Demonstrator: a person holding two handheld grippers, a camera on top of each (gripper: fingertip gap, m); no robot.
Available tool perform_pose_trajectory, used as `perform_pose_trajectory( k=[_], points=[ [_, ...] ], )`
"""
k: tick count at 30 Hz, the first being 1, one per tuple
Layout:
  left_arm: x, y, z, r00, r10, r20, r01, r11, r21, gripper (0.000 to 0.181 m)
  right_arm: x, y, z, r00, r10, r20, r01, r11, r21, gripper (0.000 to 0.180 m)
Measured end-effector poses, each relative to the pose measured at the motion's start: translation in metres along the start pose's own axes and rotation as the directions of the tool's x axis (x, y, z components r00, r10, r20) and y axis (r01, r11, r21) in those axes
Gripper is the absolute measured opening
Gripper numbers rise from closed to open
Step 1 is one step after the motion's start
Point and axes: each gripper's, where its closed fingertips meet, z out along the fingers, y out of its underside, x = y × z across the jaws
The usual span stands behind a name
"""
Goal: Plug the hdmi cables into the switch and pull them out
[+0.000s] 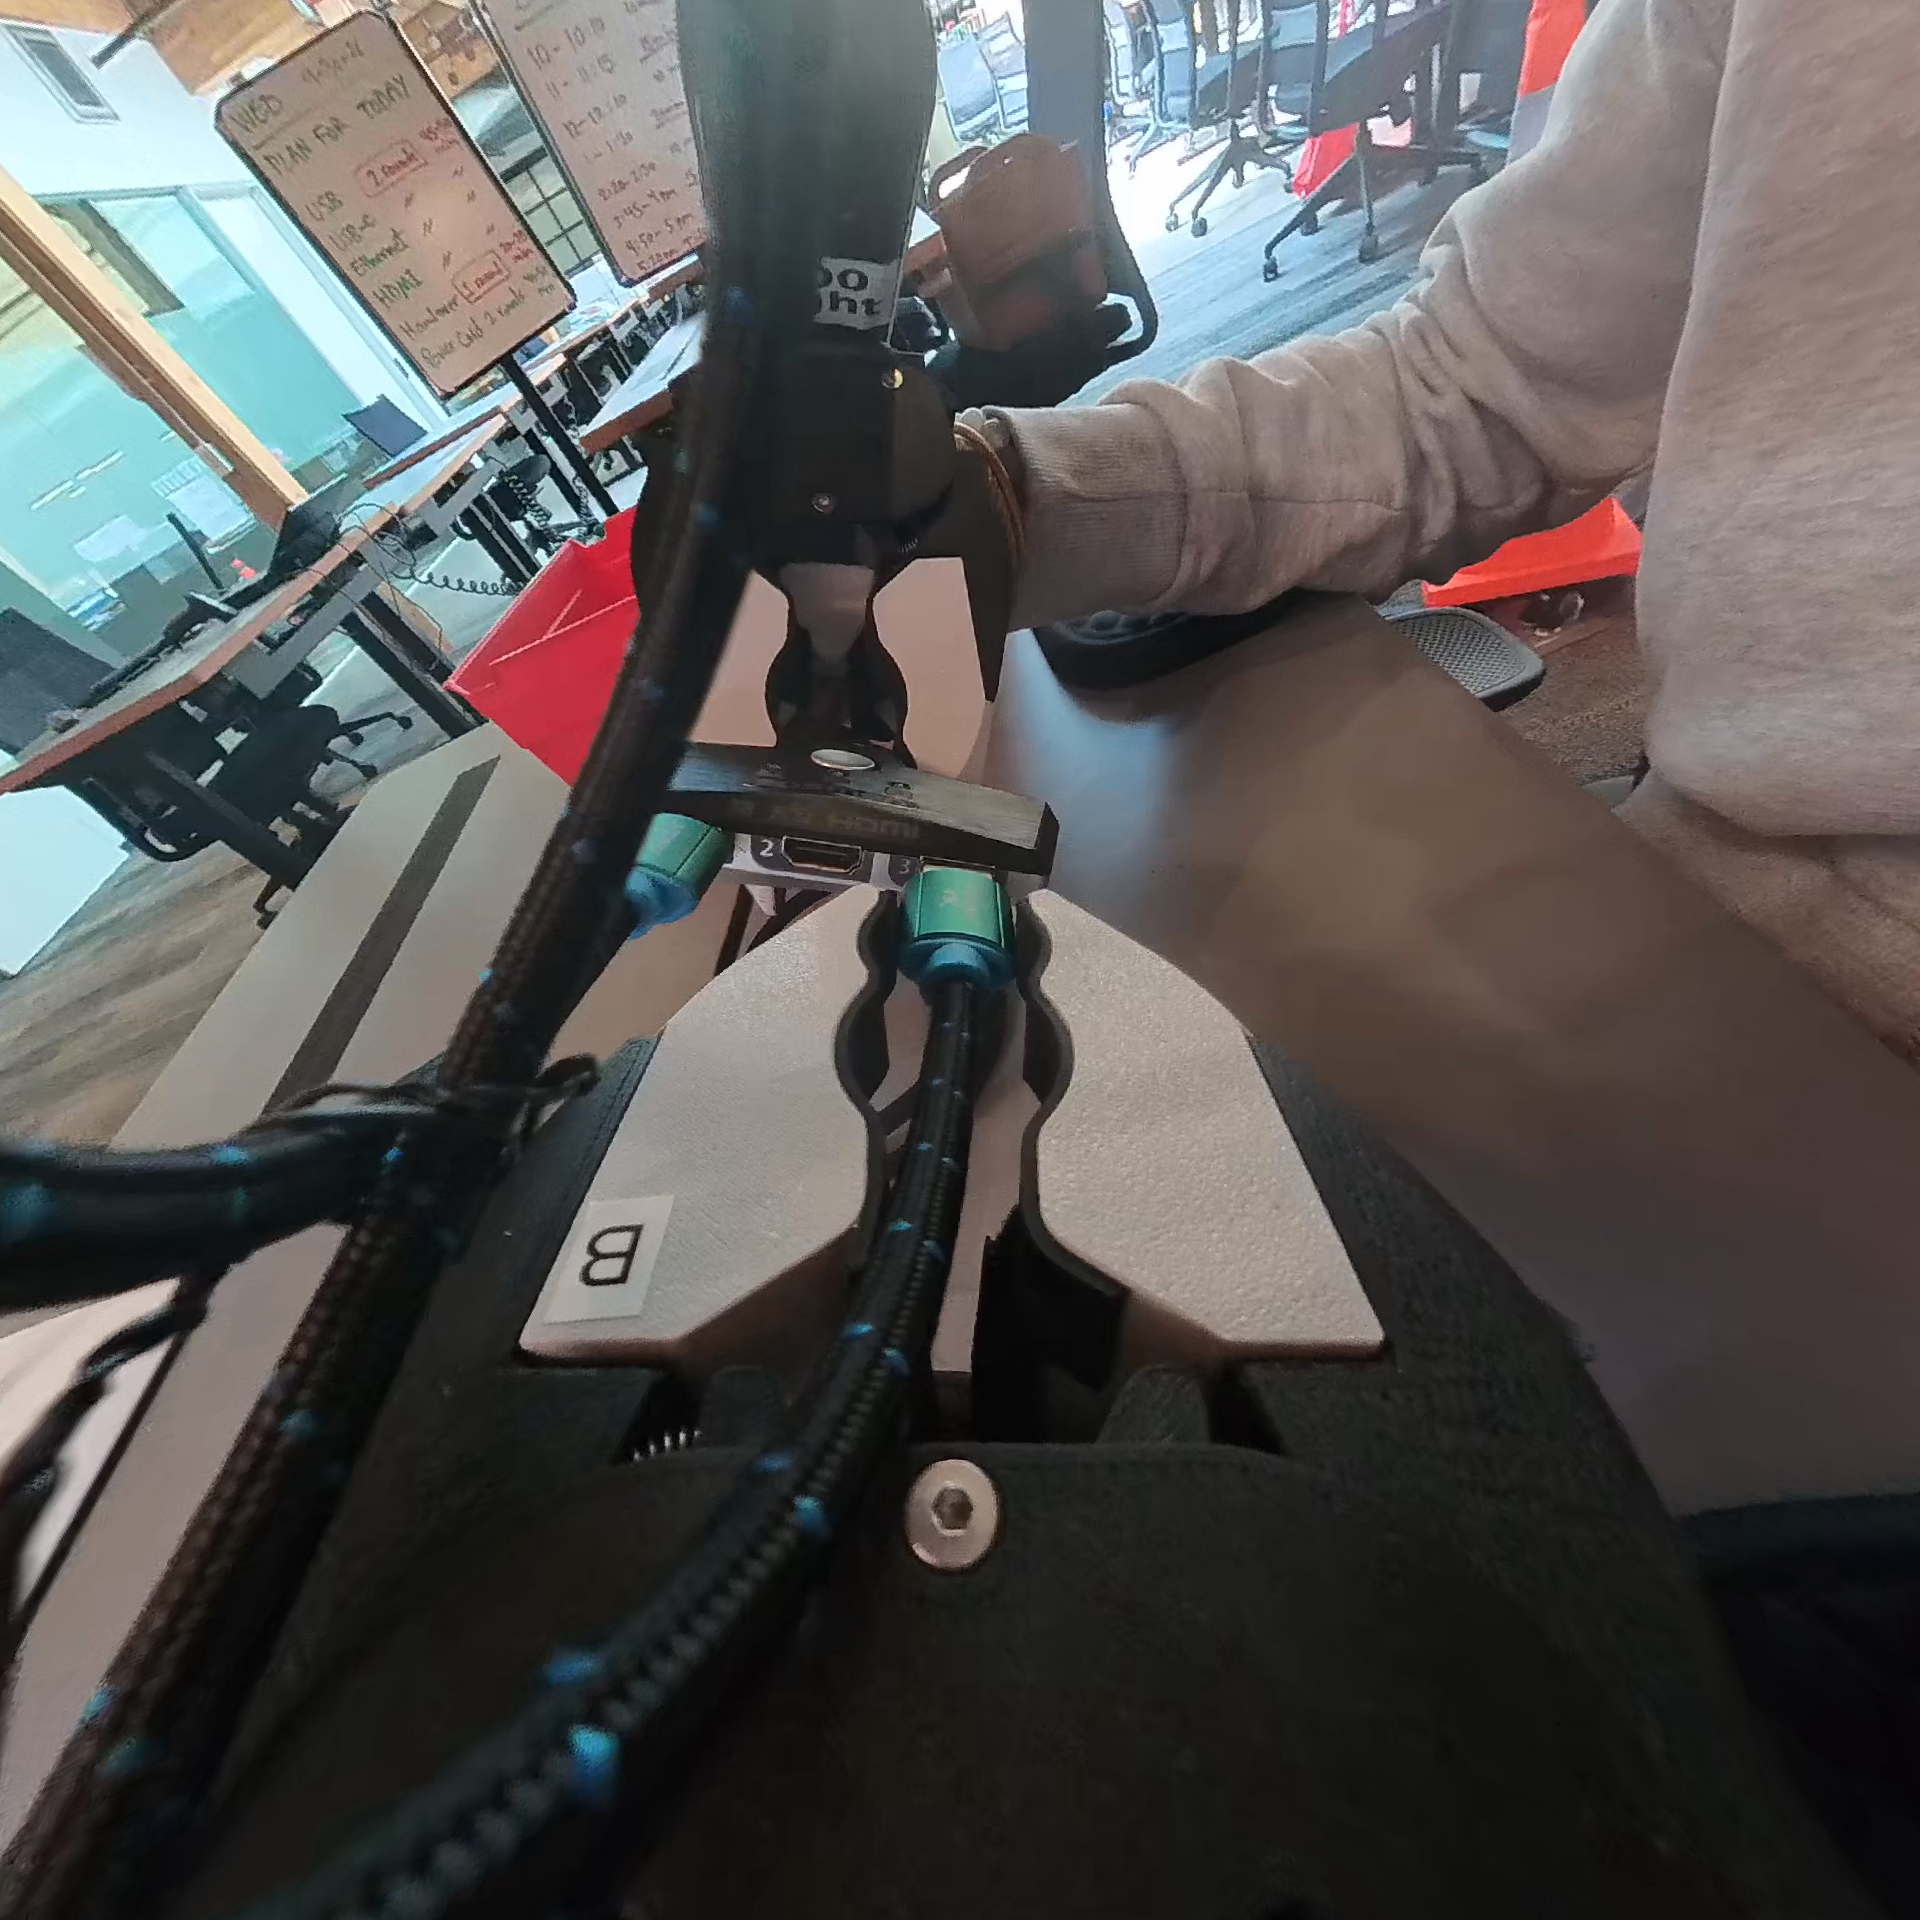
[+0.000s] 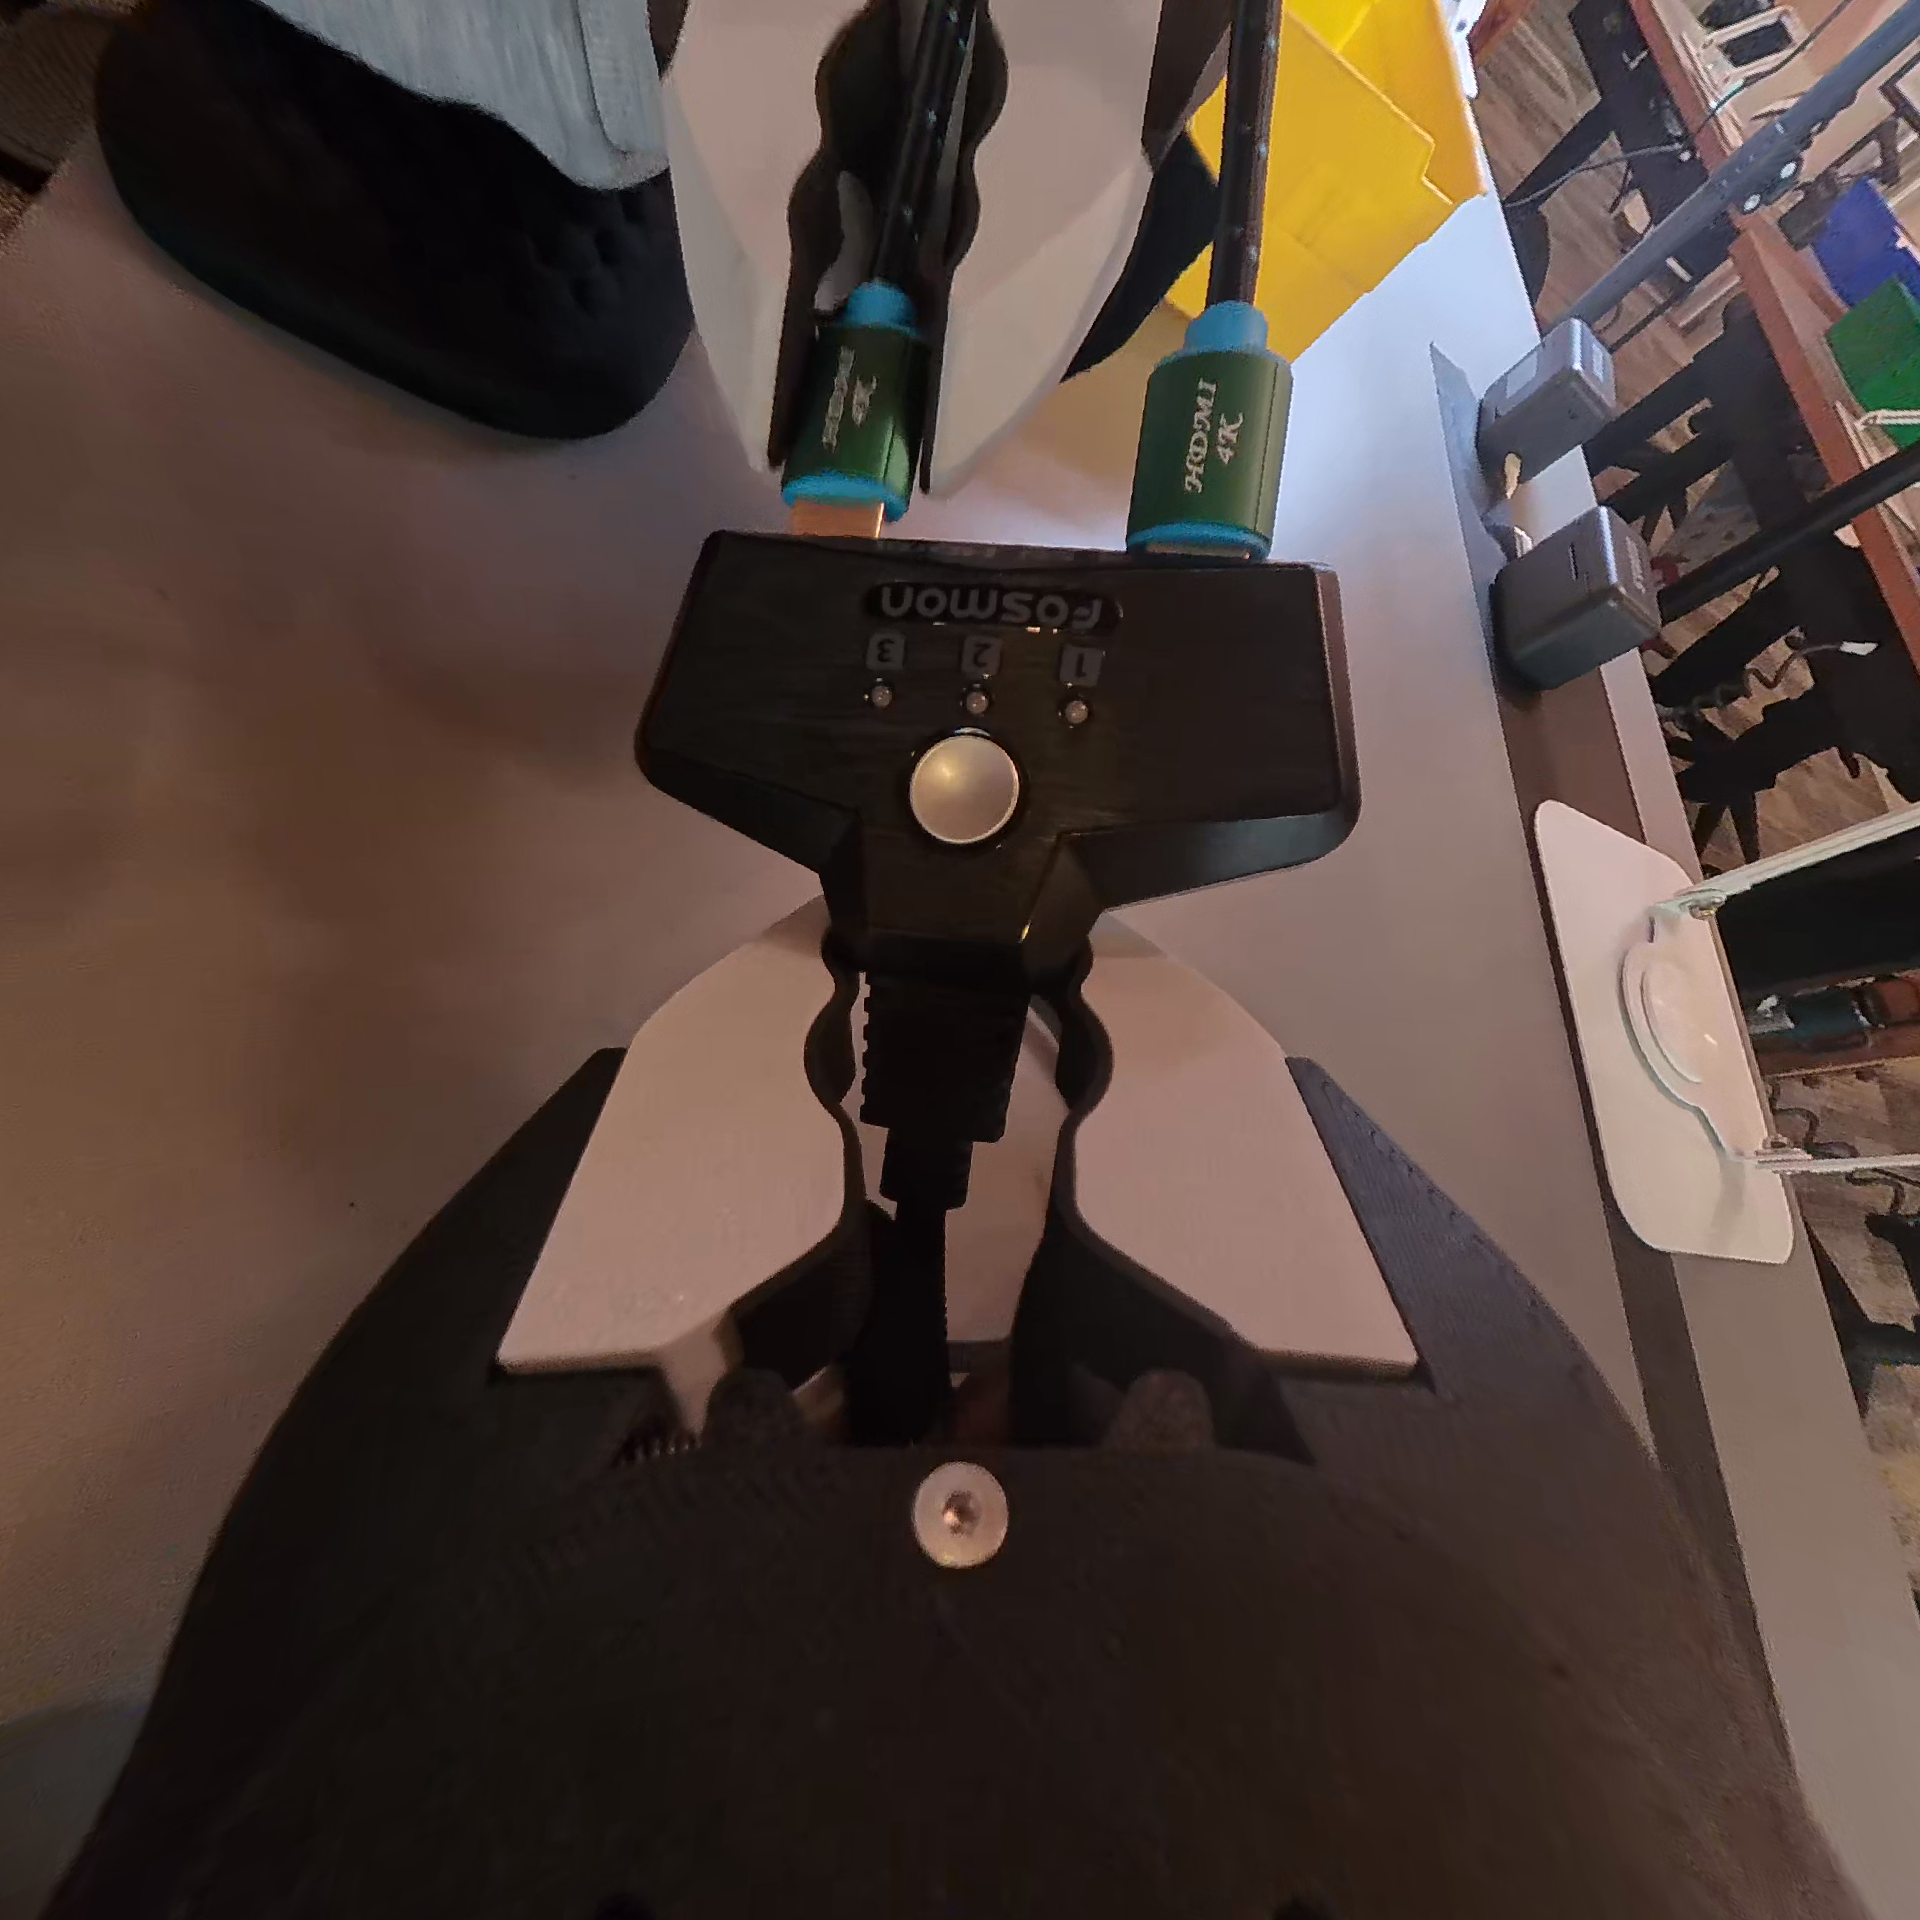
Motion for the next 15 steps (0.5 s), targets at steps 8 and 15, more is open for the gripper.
perform_pose_trajectory(
  k=[8, 15],
  points=[
    [-0.0009, 0.0021, 0.0026, 1.000, 0.002, 0.017, -0.002, 1.000, 0.000, 0.021, 0.0019, -0.0006, 0.0011, 1.000, 0.018, -0.004, -0.018, 1.000, -0.004, 0.036],
    [-0.0048, 0.0078, 0.0087, 0.998, 0.029, 0.057, -0.027, 0.999, -0.031, 0.021, 0.0072, 0.0066, 0.0042, 0.998, 0.047, -0.032, -0.049, 0.998, -0.048, 0.038]
  ],
)
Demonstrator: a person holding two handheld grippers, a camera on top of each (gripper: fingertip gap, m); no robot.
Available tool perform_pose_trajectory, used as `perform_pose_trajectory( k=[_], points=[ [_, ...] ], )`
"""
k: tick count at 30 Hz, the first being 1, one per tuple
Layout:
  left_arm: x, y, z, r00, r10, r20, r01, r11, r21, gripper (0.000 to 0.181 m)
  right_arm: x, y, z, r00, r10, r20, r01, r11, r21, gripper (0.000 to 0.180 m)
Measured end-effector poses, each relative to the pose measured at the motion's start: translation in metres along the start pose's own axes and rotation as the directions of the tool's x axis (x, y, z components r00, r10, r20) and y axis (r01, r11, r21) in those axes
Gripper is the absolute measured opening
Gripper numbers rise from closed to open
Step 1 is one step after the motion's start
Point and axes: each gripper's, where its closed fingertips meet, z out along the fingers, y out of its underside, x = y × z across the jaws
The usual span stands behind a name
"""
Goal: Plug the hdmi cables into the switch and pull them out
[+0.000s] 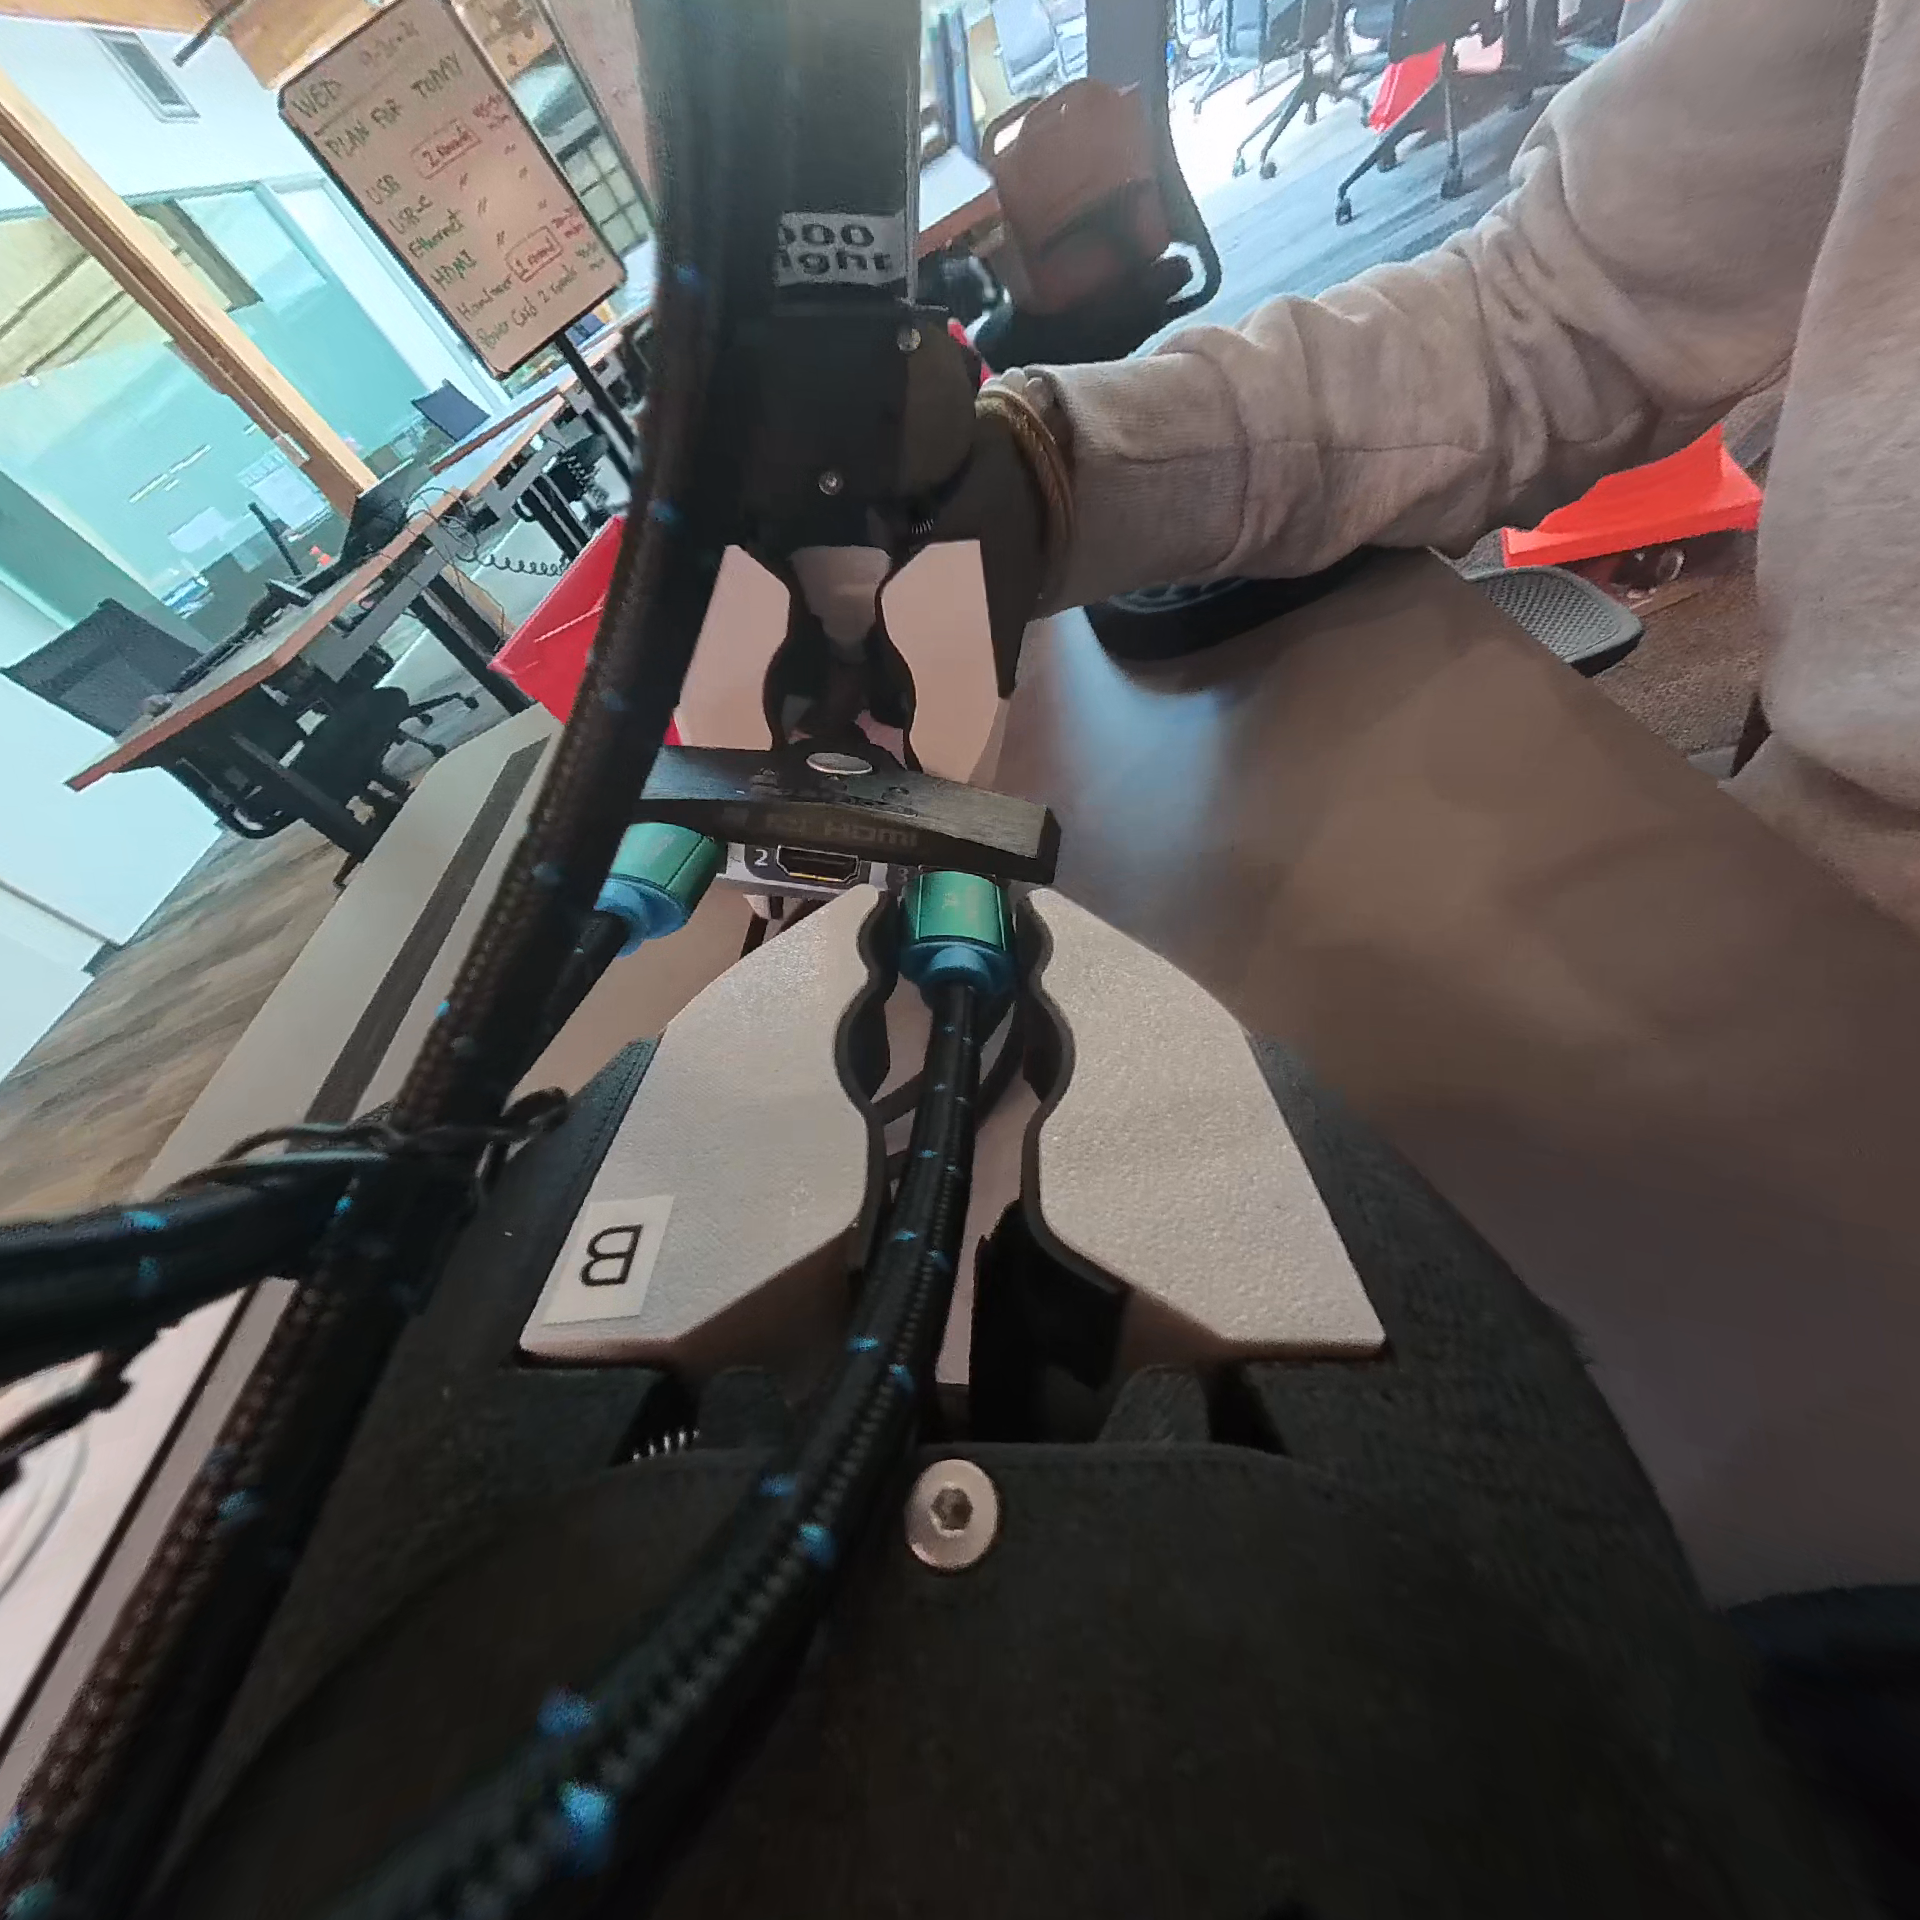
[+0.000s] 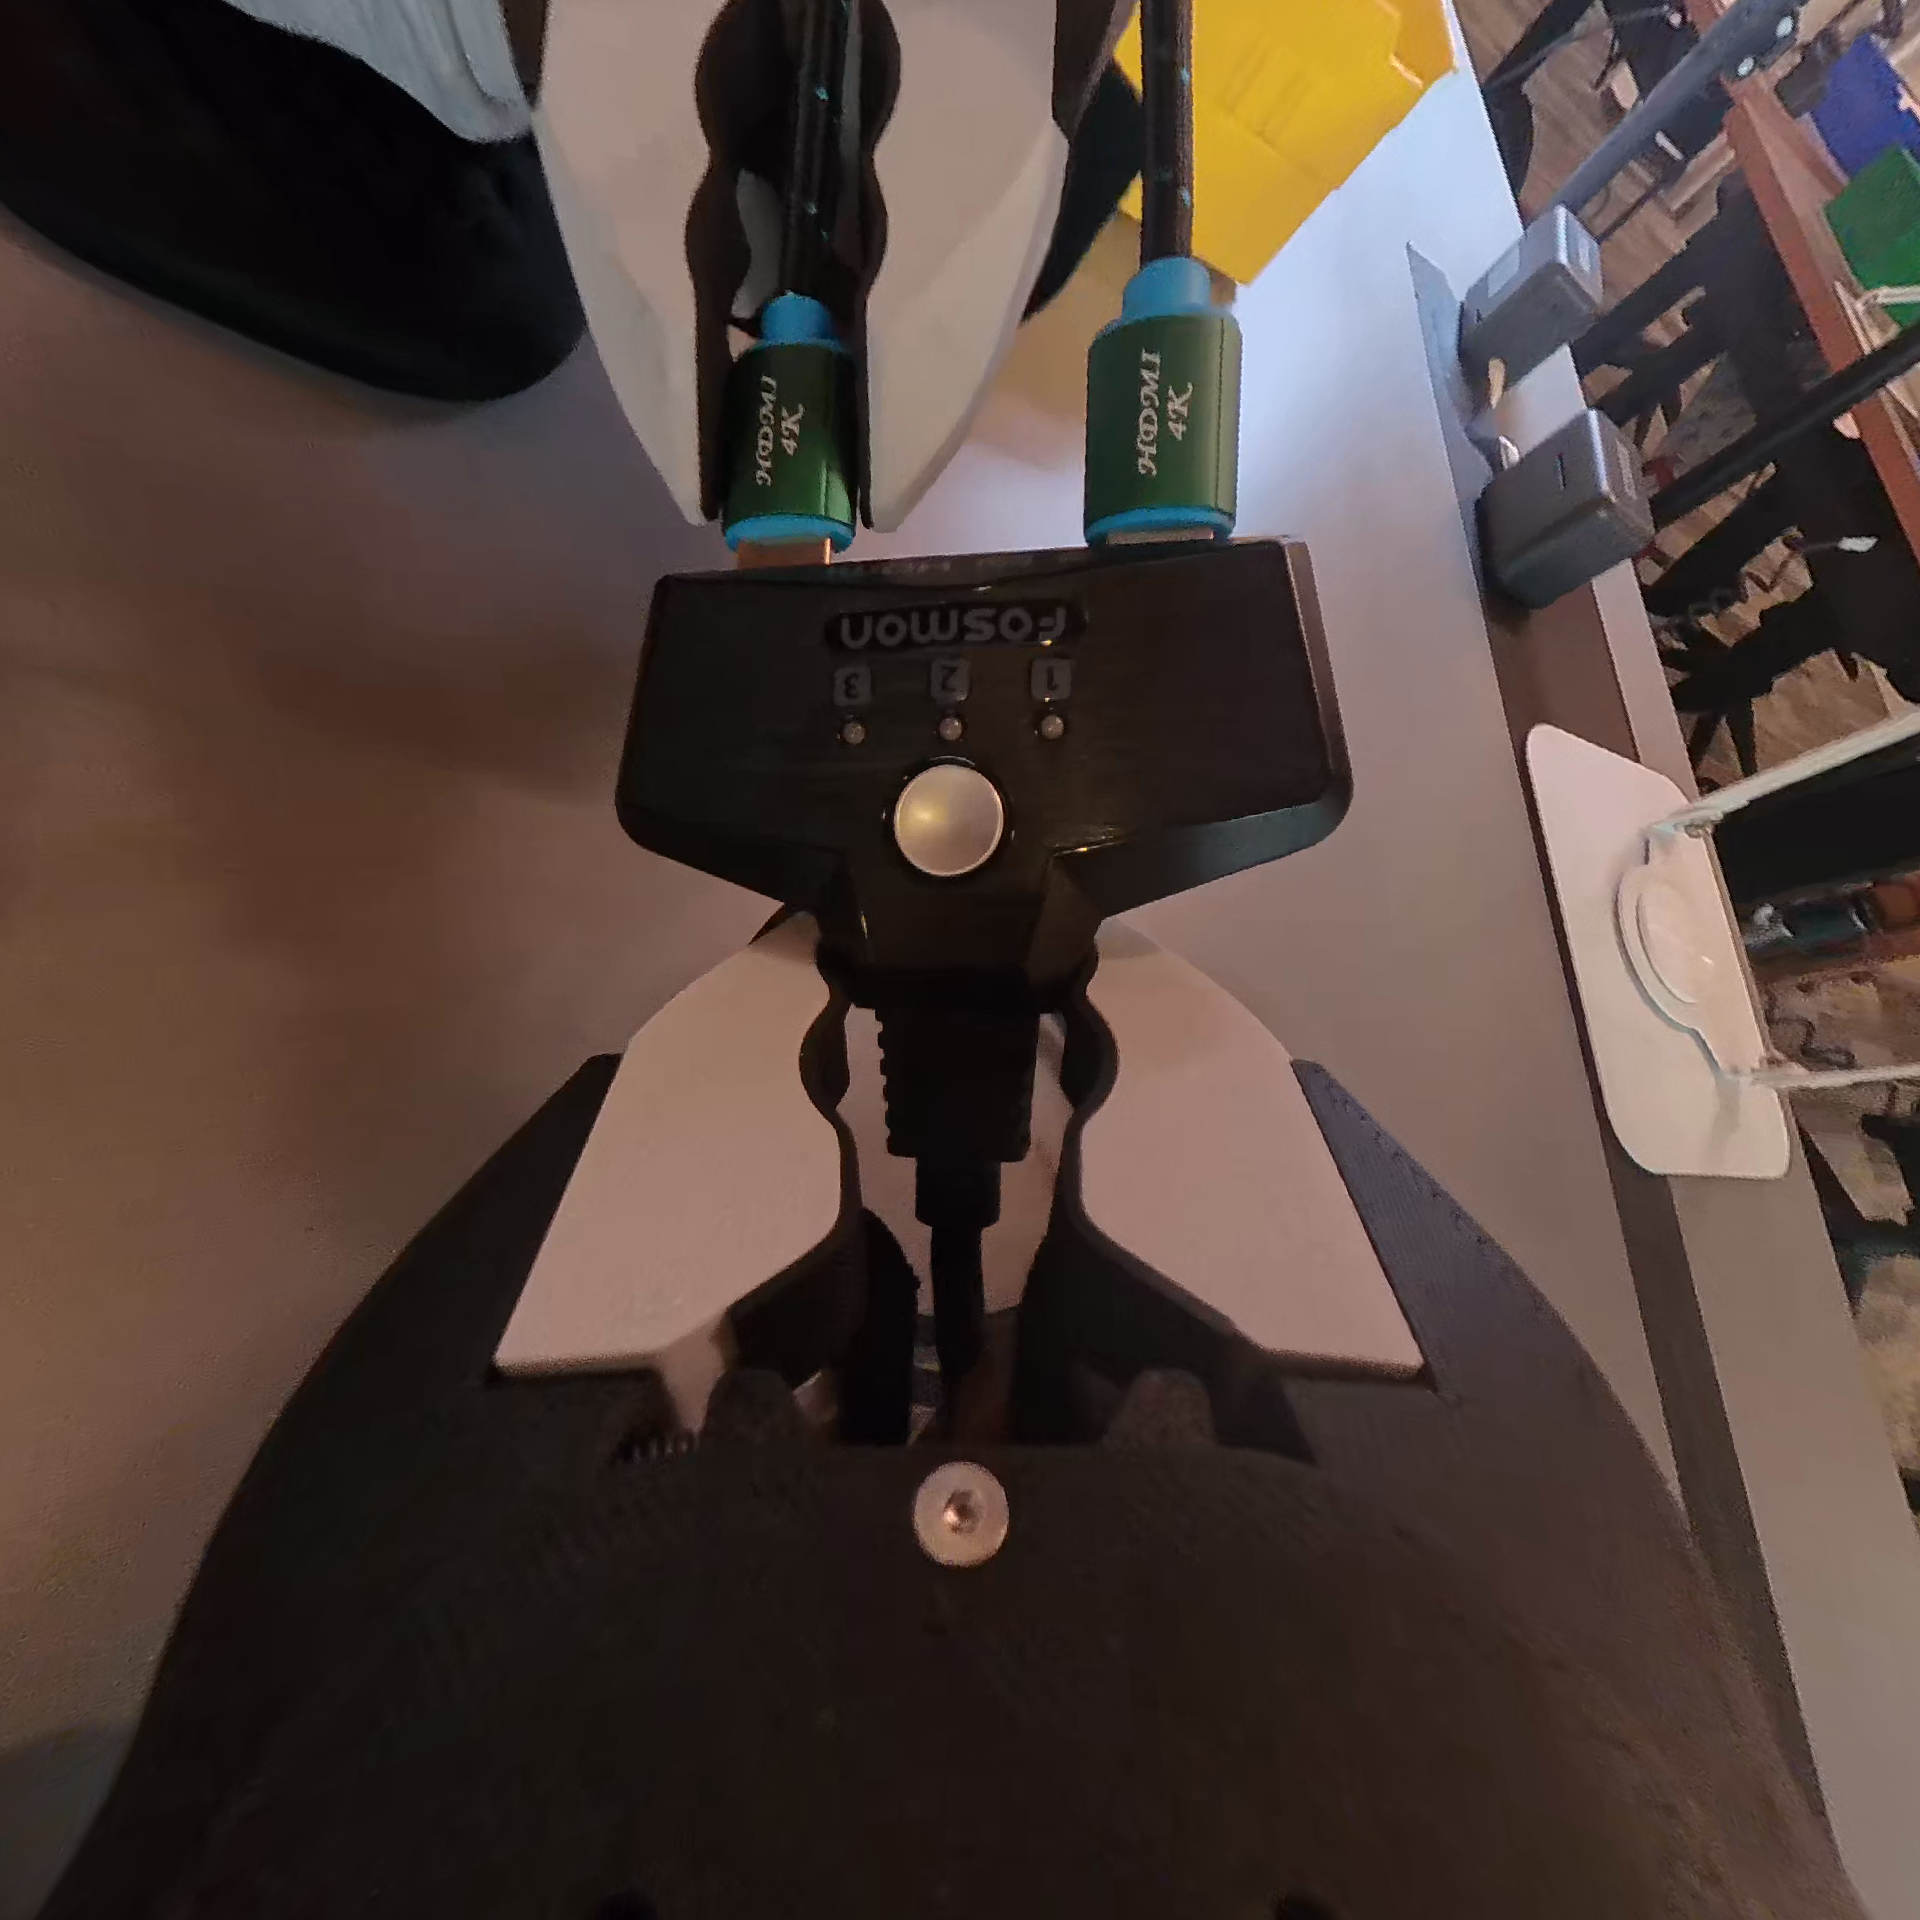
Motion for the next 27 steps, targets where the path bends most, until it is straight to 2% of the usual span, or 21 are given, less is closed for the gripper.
perform_pose_trajectory(
  k=[8, 16, 20, 22, 25, 27],
  points=[
    [-0.007, 0.019, 0.010, 0.996, 0.047, 0.071, -0.036, 0.989, -0.141, 0.021, 0.009, 0.015, 0.014, 0.997, 0.022, -0.070, -0.029, 0.995, -0.098, 0.037],
    [-0.007, 0.020, 0.010, 0.997, 0.044, 0.070, -0.034, 0.989, -0.144, 0.021, 0.009, 0.016, 0.015, 0.998, 0.028, -0.065, -0.034, 0.995, -0.089, 0.037],
    [-0.010, 0.017, 0.004, 0.998, -0.026, 0.050, 0.031, 0.994, -0.105, 0.022, 0.008, 0.012, 0.014, 0.999, 0.024, -0.046, -0.027, 0.998, -0.063, 0.037],
    [-0.014, 0.012, -0.001, 0.997, -0.014, 0.079, 0.021, 0.996, -0.090, 0.035, 0.007, 0.012, 0.013, 0.999, 0.022, -0.038, -0.024, 0.999, -0.045, 0.037],
    [-0.015, 0.003, -0.008, 0.996, -0.021, 0.082, 0.025, 0.999, -0.042, 0.033, 0.007, 0.012, 0.012, 0.999, 0.025, -0.033, -0.026, 0.999, -0.032, 0.037],
    [-0.015, 0.006, -0.009, 0.997, -0.007, 0.080, 0.012, 0.998, -0.062, 0.031, 0.007, 0.010, 0.011, 0.999, 0.033, -0.030, -0.034, 0.999, -0.021, 0.037]
  ],
)
